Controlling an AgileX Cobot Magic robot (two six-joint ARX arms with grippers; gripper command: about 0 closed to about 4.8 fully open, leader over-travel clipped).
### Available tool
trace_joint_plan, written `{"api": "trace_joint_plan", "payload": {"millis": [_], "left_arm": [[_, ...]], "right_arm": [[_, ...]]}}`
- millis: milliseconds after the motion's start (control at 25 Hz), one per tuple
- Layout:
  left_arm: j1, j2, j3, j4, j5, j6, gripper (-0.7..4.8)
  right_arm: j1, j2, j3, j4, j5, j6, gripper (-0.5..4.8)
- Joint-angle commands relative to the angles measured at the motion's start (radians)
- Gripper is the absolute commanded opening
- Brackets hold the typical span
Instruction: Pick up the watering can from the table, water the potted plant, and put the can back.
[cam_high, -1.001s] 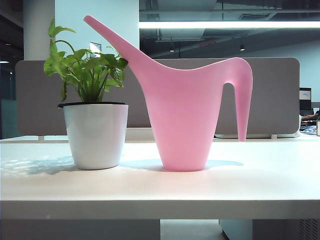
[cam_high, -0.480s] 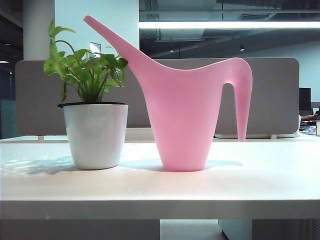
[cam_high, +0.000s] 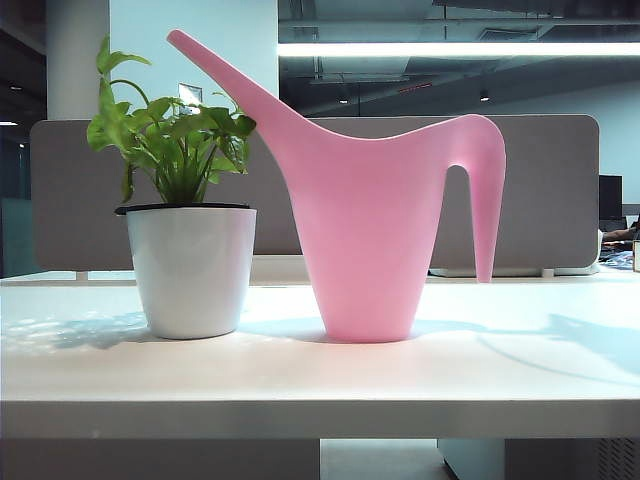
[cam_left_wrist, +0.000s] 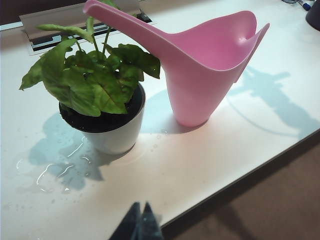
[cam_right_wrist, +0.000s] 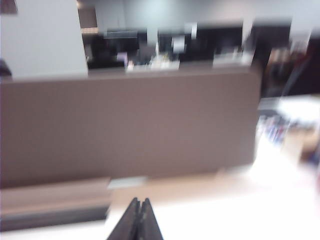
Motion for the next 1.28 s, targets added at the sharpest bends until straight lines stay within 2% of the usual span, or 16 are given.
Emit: {"api": "trace_joint_plan", "payload": {"millis": [40,200,320,440,480,601,721,801,881,1281], "left_arm": [[0.0,-0.002,0.003,0.01,0.002,0.0,0.03],[0.0,-0.001,0.0,0.01,0.002,0.0,0.03],[0.0,-0.001,-0.003,0.01,0.002,0.0,0.03],[0.001,-0.001,-0.004,0.01,0.002,0.0,0.03],[0.001,-0.001,-0.004,0.01,0.002,0.001,0.03],[0.001,-0.001,-0.005,0.01,0.002,0.0,0.03],[0.001,-0.001,-0.01,0.01,0.002,0.0,0.03],[0.001,0.001,-0.01,0.01,0.002,0.0,0.03],[0.001,0.001,-0.011,0.01,0.002,0.0,0.03],[0.001,0.0,-0.014,0.01,0.002,0.0,0.03]], "right_arm": [[0.038,0.036,-0.217,0.234,0.013,0.156,-0.02],[0.15,0.04,-0.536,0.481,0.046,0.116,-0.02],[0.218,0.04,-0.636,0.589,0.059,0.045,-0.01],[0.257,0.047,-0.673,0.592,0.059,-0.014,0.0],[0.262,0.056,-0.673,0.585,0.059,-0.016,0.06],[0.265,0.102,-0.672,0.618,0.059,-0.016,0.94],[0.265,0.173,-0.671,0.705,0.058,-0.016,1.45],[0.265,0.283,-0.654,0.813,0.024,-0.016,2.33],[0.265,0.358,-0.616,0.846,-0.005,-0.016,2.66],[0.265,0.516,-0.397,0.844,-0.016,-0.017,2.75]]}}
